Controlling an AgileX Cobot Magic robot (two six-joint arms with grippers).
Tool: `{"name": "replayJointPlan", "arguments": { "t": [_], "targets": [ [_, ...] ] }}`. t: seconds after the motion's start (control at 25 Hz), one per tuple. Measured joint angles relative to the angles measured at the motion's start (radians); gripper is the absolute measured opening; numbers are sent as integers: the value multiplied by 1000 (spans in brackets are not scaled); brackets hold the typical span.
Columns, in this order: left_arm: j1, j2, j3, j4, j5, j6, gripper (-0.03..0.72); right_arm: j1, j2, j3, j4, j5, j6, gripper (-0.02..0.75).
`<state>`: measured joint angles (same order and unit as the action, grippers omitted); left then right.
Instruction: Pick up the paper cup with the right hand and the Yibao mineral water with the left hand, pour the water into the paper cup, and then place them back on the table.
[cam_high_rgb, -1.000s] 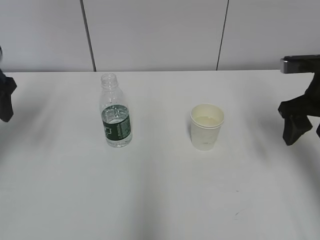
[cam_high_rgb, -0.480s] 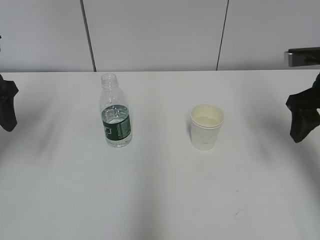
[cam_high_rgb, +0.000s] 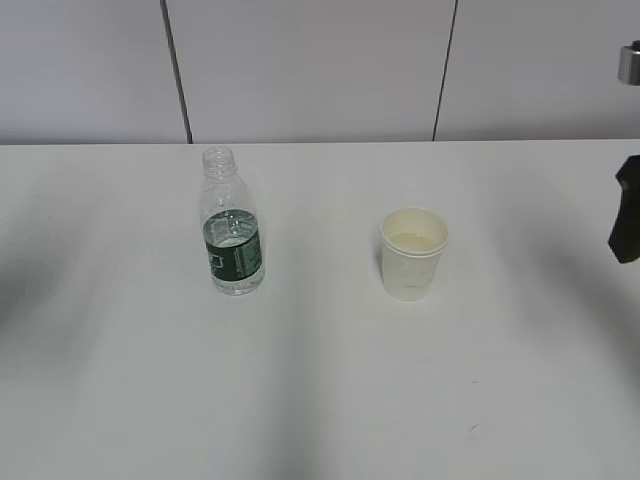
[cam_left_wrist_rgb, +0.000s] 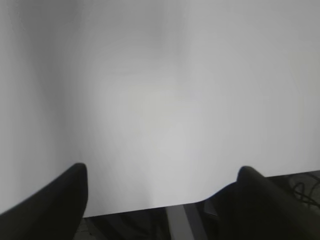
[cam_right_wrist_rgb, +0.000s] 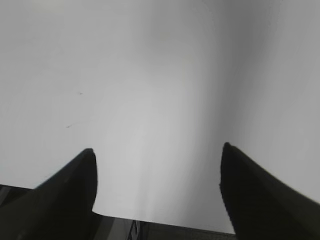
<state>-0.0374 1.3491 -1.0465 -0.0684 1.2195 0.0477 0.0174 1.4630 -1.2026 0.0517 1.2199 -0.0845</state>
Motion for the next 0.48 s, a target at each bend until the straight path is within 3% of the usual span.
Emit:
{"name": "replayJointPlan", "arguments": {
  "t": [0.48],
  "targets": [
    [-1, -324, 236, -32, 0, 1, 543, 0, -306, 296, 6, 5, -4, 587]
  ]
}}
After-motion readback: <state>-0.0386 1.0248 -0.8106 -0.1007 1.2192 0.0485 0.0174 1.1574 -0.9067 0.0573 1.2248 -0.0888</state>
